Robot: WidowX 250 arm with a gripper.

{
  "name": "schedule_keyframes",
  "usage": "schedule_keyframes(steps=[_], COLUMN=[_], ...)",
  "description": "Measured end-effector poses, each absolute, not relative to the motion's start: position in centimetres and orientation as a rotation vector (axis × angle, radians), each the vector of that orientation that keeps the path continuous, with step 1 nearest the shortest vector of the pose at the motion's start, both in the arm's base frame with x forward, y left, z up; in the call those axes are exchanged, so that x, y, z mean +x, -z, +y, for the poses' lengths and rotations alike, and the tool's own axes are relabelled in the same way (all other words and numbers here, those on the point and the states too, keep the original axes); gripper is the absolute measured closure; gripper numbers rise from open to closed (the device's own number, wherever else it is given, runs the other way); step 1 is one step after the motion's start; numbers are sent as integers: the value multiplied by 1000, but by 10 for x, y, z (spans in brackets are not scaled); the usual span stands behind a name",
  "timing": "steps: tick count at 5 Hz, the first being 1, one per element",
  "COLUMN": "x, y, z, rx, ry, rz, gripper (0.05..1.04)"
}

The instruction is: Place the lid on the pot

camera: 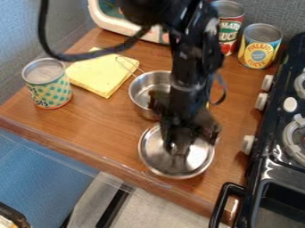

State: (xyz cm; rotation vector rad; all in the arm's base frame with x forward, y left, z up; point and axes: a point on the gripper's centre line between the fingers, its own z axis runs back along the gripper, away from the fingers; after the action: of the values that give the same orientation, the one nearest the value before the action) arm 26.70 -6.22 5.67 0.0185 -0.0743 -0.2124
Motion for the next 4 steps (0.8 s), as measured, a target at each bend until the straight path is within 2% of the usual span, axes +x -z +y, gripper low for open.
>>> schedule_keyframes(steps=[2,4], x=[311,343], y=[-97,-83], z=[-38,-4], rx=[-32,-11], ry=[113,24], rz=[-166,-129], gripper=[799,799])
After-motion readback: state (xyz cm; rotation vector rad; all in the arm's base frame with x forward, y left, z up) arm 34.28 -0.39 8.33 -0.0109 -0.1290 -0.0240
